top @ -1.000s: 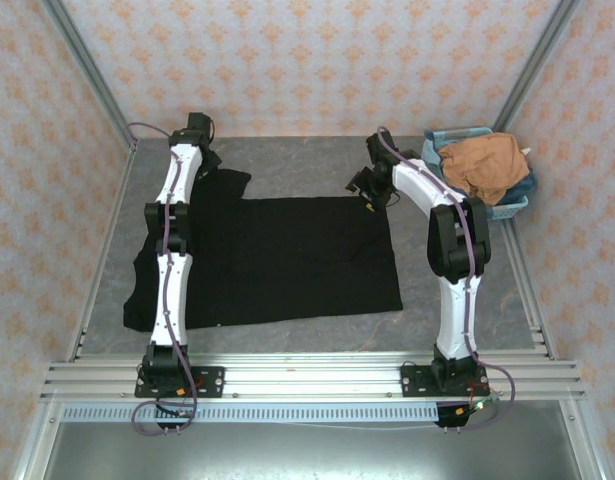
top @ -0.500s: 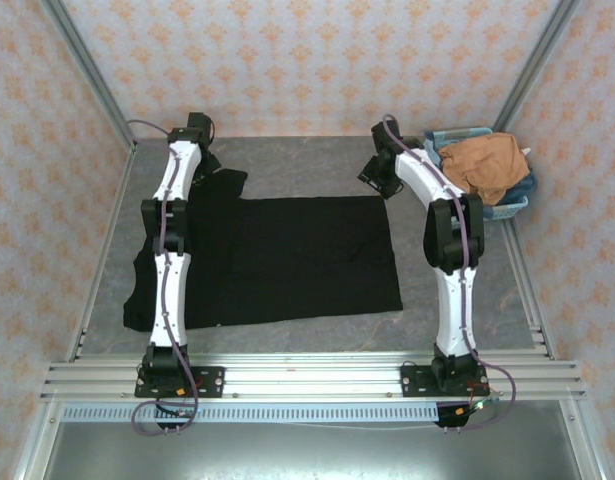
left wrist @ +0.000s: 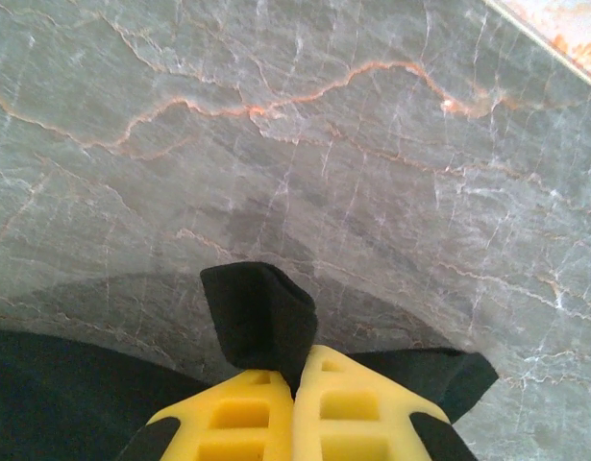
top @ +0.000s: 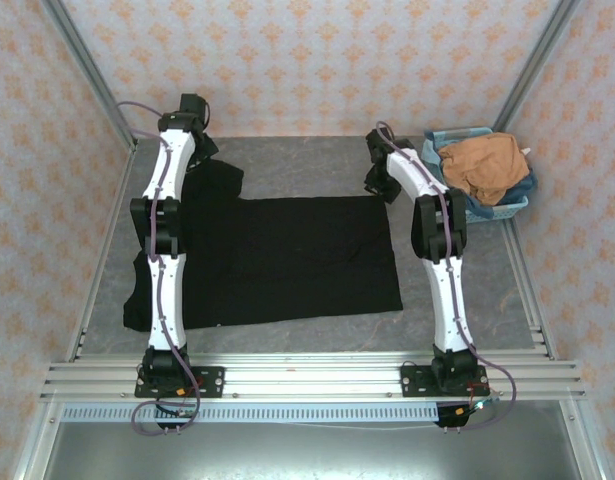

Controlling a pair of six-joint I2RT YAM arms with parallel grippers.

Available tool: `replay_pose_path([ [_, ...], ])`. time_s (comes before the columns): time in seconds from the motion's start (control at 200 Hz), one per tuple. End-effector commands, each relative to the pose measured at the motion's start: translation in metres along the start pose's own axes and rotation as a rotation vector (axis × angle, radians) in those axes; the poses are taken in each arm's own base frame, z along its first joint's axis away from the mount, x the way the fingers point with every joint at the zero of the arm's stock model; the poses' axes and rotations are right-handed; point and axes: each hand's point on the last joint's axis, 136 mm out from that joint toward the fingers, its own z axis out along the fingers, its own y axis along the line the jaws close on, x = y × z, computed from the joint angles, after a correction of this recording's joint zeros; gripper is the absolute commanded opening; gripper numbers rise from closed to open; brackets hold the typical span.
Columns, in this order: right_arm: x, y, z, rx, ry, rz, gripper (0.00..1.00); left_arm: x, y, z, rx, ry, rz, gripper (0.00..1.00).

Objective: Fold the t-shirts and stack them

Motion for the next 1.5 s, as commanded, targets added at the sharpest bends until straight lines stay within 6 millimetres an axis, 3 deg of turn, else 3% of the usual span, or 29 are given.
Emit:
replay_pose_path([
  [0.0,0.002,-0.008,0.008,0.049,0.015,-0.019,0.38,0.001,0.002,-0.017,0.005,0.006,0.018,0.00],
  [0.135,0.003,-0.005,0.013,0.042,0.026,-0.021,0.29,0.002,0.003,-0.019,0.006,0.012,0.018,0.00],
  [0.36,-0.007,0.000,-0.003,0.022,-0.015,-0.032,0.00,-0.004,0.003,-0.033,0.017,-0.005,0.012,0.00],
  [0.595,-0.028,0.014,-0.043,-0.061,-0.100,-0.041,0.00,-0.013,0.013,-0.065,0.033,-0.029,0.012,0.00],
  [0.831,-0.020,0.016,-0.069,-0.116,-0.086,-0.055,0.00,0.001,0.036,-0.095,0.020,-0.005,0.035,0.00],
  [1.021,-0.008,0.009,-0.086,-0.139,-0.076,-0.061,0.00,0.018,0.059,-0.123,0.029,0.002,0.037,0.00],
  [1.181,0.008,0.000,-0.098,-0.145,-0.072,-0.071,0.00,0.047,0.080,-0.136,0.014,0.049,0.064,0.00],
  [1.236,0.015,-0.006,-0.101,-0.140,-0.070,-0.069,0.00,0.055,0.089,-0.151,0.014,0.036,0.068,0.00],
  [1.496,0.048,-0.044,-0.107,-0.096,-0.071,-0.060,0.00,0.107,0.157,-0.176,-0.145,0.008,0.063,0.00],
])
